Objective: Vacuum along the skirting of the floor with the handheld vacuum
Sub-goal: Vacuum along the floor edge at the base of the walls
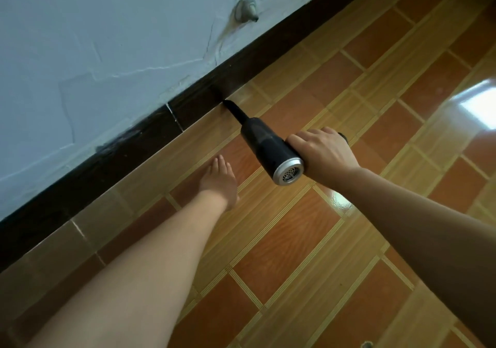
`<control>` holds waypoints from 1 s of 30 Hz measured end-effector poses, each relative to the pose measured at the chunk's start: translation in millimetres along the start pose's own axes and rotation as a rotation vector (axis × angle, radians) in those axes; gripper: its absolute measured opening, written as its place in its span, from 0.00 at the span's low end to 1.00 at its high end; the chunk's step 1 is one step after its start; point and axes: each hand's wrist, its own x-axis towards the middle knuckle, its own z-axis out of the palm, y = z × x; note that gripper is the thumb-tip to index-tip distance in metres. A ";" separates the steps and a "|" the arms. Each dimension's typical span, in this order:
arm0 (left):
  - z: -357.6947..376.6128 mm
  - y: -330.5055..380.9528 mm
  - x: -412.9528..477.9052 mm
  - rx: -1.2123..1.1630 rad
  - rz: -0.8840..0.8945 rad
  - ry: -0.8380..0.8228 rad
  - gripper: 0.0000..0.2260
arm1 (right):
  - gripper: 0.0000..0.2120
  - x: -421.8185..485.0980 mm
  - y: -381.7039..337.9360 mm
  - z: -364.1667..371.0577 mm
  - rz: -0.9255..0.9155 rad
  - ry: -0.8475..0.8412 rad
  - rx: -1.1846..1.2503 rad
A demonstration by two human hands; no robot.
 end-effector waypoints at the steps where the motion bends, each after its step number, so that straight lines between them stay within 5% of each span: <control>1: -0.6 0.9 1.0 0.001 -0.001 -0.012 0.35 | 0.09 1.0 1.8 -1.9 -0.009 -0.007 -0.003; 18: -19.6 23.9 11.4 -0.016 -0.192 -0.174 0.37 | 0.12 22.7 98.7 0.8 -0.326 -0.044 -0.001; 30: -45.3 77.1 36.2 -0.335 -0.515 -0.013 0.29 | 0.18 67.4 166.7 -0.3 -0.698 0.086 0.013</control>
